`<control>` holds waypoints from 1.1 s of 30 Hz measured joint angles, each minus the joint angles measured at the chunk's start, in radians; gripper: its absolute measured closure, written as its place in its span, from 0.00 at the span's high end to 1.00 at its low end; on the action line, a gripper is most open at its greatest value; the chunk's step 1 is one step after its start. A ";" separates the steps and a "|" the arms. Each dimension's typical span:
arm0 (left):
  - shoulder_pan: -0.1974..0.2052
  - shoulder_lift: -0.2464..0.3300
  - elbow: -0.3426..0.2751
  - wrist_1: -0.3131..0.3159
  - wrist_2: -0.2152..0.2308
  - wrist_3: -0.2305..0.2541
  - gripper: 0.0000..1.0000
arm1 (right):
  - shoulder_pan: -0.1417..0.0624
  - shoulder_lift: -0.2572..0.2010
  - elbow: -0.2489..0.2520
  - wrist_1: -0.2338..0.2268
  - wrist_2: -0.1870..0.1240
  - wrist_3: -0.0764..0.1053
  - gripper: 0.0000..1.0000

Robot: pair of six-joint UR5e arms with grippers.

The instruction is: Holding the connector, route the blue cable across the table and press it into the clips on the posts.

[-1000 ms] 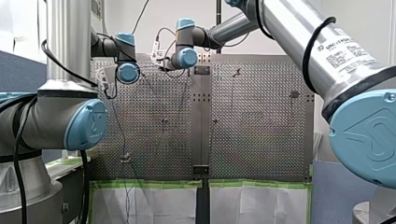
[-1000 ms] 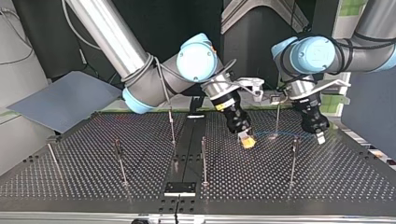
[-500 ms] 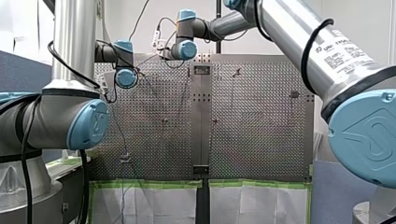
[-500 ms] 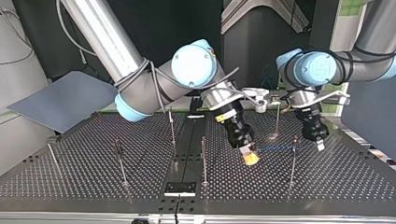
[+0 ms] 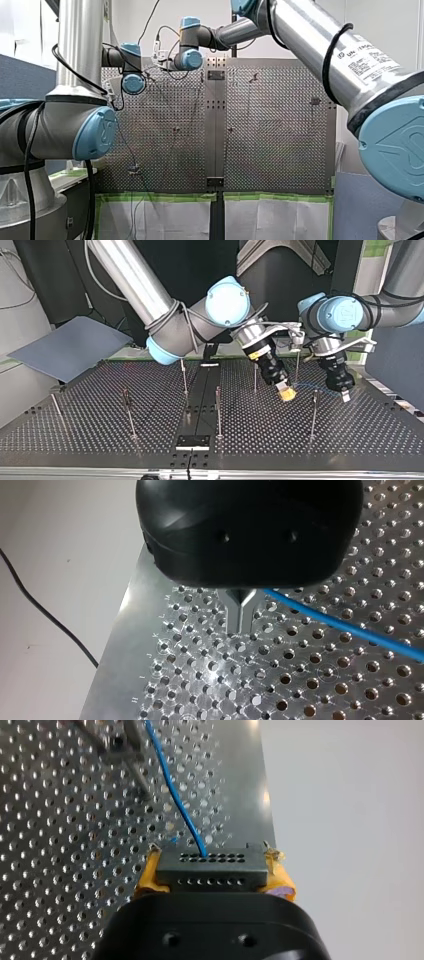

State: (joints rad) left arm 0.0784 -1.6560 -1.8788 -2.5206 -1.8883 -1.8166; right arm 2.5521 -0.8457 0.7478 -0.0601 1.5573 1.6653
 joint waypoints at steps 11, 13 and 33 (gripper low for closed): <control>-0.003 0.024 -0.023 -0.062 -0.008 -0.016 0.00 | 0.011 -0.001 -0.014 0.023 0.033 0.013 0.00; -0.004 0.031 -0.036 -0.063 -0.007 -0.016 0.00 | 0.012 -0.001 -0.014 0.035 0.041 0.014 0.00; 0.012 0.037 -0.054 0.064 0.065 -0.048 0.00 | -0.003 -0.001 0.007 0.104 0.062 0.019 0.00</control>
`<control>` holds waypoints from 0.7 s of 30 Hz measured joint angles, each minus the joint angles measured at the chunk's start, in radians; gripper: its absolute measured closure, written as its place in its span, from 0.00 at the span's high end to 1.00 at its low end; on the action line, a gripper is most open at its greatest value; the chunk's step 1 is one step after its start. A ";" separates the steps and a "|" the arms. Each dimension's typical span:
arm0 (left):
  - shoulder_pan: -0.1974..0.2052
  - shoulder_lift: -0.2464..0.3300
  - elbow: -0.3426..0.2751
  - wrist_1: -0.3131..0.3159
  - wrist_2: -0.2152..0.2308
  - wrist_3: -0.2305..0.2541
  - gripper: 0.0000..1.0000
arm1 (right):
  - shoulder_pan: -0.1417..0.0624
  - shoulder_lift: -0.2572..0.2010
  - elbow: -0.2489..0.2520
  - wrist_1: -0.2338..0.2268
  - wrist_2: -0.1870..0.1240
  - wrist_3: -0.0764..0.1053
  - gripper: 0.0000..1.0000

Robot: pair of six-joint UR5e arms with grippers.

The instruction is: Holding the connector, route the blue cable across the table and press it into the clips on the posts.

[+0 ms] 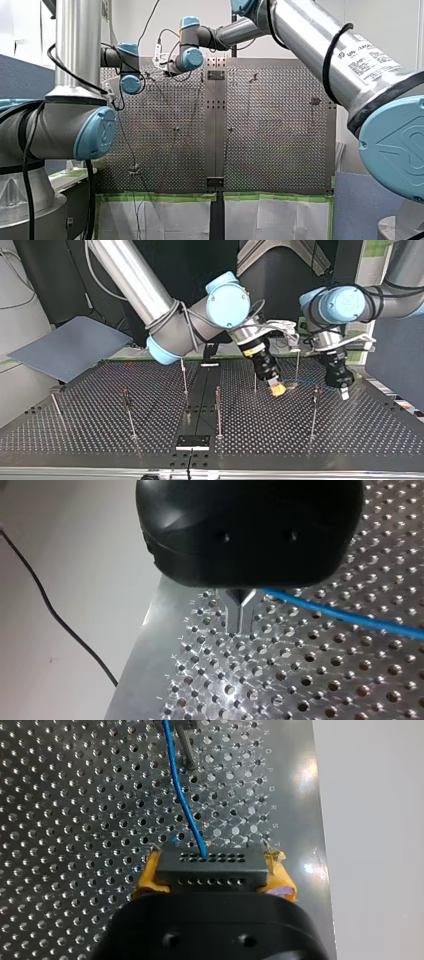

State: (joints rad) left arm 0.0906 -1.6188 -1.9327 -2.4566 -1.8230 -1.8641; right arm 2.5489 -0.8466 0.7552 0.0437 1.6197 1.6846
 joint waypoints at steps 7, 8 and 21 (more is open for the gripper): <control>0.012 -0.045 0.023 0.006 0.042 -0.005 0.00 | -0.014 0.000 0.000 -0.002 -0.003 0.000 0.00; 0.013 -0.053 0.026 0.009 0.046 -0.006 0.00 | -0.017 0.000 0.000 -0.002 -0.003 0.000 0.00; 0.035 -0.132 0.099 0.039 0.094 -0.048 0.00 | -0.057 0.002 0.000 -0.004 0.001 -0.001 0.00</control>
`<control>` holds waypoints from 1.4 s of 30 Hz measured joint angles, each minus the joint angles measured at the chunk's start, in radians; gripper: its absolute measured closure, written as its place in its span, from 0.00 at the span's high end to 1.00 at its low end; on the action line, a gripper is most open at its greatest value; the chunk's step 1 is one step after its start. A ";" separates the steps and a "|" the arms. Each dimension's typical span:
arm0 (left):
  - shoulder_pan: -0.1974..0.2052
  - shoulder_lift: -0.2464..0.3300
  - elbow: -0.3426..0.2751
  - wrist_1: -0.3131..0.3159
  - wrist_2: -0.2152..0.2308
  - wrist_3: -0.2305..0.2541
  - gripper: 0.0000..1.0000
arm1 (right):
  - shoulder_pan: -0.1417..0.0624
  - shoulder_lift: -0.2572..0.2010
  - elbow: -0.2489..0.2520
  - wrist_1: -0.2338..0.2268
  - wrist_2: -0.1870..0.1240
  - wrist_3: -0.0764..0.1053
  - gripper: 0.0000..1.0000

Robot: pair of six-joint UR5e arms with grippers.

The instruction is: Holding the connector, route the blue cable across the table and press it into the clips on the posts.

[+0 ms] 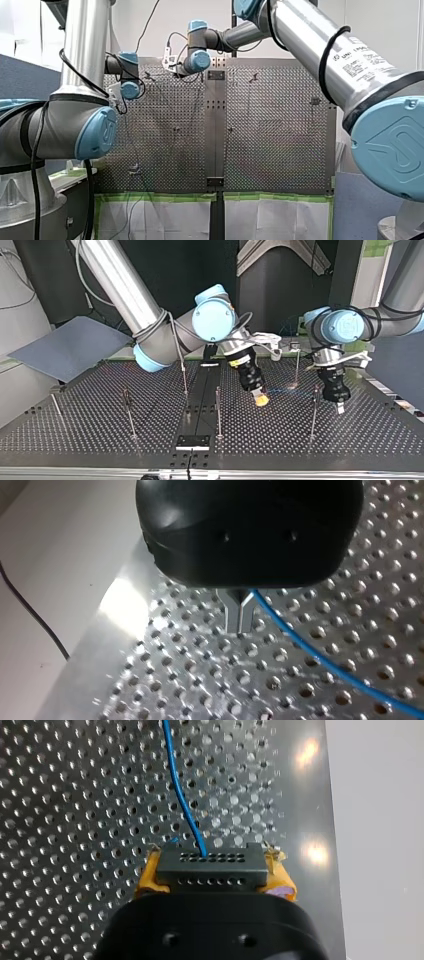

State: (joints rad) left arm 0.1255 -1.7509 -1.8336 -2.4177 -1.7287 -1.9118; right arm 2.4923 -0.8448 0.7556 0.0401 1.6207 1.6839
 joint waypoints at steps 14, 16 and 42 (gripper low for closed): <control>0.012 -0.011 0.012 -0.050 -0.032 -0.032 0.35 | -0.017 0.000 0.000 0.001 0.002 -0.009 0.00; 0.009 -0.008 0.011 -0.068 -0.035 -0.043 0.48 | -0.018 0.001 0.000 0.001 0.006 -0.011 0.00; -0.016 0.208 -0.131 -0.313 0.035 -0.088 1.00 | -0.031 0.019 -0.005 -0.003 0.013 -0.024 0.00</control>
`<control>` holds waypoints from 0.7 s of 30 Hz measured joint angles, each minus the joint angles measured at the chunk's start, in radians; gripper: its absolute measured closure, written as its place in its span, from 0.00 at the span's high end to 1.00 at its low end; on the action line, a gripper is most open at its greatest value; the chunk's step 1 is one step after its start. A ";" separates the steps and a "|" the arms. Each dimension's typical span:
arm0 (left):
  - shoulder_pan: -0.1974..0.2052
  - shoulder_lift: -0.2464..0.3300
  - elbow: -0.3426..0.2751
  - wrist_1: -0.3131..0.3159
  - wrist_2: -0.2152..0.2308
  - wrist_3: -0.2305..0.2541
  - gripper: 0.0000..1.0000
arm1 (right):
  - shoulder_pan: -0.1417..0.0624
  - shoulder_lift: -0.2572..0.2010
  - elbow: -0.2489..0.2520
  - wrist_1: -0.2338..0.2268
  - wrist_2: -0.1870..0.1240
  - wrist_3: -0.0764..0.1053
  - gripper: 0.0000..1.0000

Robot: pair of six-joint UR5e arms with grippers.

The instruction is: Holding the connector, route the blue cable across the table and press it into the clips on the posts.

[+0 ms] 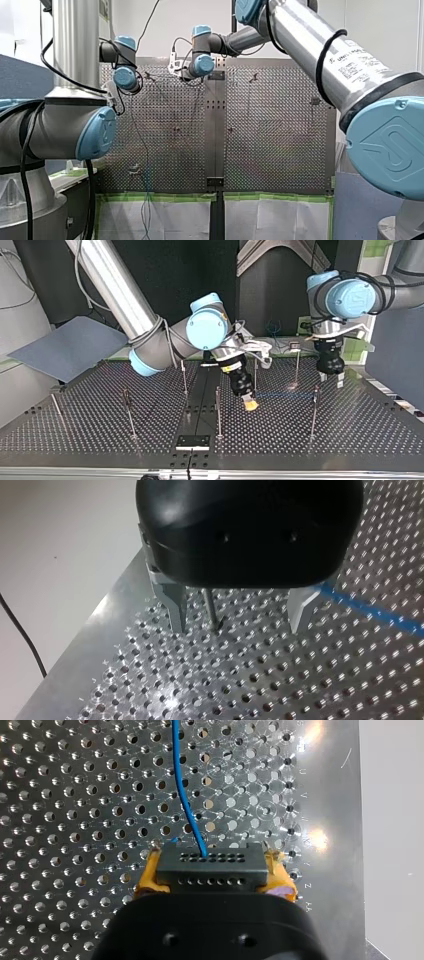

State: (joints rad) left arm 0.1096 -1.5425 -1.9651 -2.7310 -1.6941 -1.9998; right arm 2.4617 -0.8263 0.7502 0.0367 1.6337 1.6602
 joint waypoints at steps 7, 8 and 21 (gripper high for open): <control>-0.011 0.066 -0.020 -0.066 0.007 0.003 1.00 | -0.003 0.000 -0.007 0.000 -0.002 0.001 0.00; -0.013 0.075 -0.020 -0.074 0.008 0.005 1.00 | -0.004 0.000 -0.010 0.001 -0.003 0.002 0.00; -0.053 0.161 -0.021 -0.144 0.098 0.108 1.00 | -0.013 0.000 -0.028 0.004 -0.006 0.010 0.00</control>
State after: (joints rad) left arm 0.0564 -1.3813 -1.9858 -2.8745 -1.5960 -1.8922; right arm 2.4488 -0.8262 0.7223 0.0406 1.6278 1.6704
